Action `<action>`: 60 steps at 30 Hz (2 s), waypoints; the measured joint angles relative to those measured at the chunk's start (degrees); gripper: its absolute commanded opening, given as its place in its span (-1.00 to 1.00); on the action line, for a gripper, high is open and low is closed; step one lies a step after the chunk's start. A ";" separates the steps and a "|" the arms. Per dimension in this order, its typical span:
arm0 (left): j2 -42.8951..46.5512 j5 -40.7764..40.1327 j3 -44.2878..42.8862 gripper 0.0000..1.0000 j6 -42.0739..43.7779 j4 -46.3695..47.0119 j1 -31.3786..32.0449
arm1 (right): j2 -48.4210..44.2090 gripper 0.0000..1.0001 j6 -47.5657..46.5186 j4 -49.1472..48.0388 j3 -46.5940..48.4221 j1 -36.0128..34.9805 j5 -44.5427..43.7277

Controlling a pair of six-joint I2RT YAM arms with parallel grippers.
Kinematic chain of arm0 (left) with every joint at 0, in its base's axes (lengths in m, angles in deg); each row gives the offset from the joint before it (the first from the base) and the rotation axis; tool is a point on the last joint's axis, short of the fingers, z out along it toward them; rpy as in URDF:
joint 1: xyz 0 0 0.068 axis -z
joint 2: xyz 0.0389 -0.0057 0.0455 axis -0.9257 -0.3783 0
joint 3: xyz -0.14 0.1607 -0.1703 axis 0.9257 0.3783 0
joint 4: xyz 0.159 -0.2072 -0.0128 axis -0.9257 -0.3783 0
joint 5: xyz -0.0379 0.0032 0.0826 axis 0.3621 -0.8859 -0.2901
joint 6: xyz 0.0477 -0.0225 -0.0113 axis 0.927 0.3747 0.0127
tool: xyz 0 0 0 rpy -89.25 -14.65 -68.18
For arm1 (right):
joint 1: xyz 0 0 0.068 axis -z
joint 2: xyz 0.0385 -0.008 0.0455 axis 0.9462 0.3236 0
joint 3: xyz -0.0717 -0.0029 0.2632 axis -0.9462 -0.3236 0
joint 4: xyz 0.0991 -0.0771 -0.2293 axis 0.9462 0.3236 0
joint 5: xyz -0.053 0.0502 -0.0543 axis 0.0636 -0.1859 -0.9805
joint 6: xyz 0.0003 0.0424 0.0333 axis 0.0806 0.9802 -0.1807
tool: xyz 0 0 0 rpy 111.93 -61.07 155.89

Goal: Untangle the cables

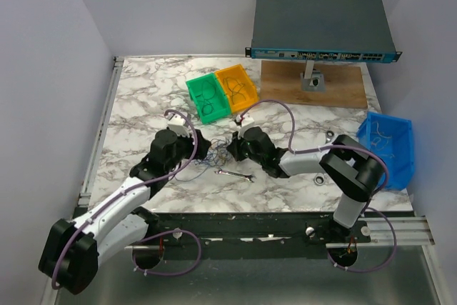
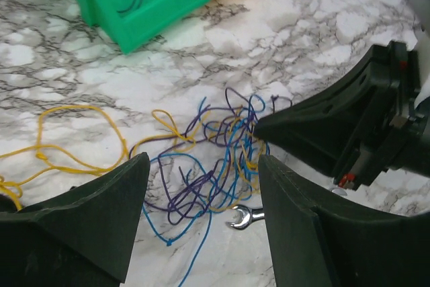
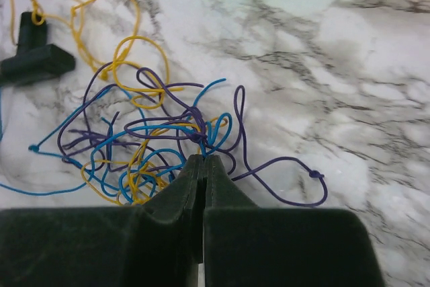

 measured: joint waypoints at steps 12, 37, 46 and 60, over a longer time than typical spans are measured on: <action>-12.57 6.71 -6.47 0.14 2.69 -1.03 2.95 | -5.42 -0.99 2.38 0.81 -3.43 0.00 -20.83; -31.95 1.27 -20.41 -0.14 4.61 -17.18 6.78 | -5.49 -0.99 5.25 3.93 -3.45 0.00 -28.39; -25.18 1.38 -17.42 -0.17 4.83 -15.41 6.88 | -5.49 -0.99 5.55 4.11 -3.45 0.00 -28.85; -26.95 6.36 -18.36 -0.39 9.40 -13.38 13.68 | -5.51 -0.99 5.57 4.09 -3.45 0.00 -29.05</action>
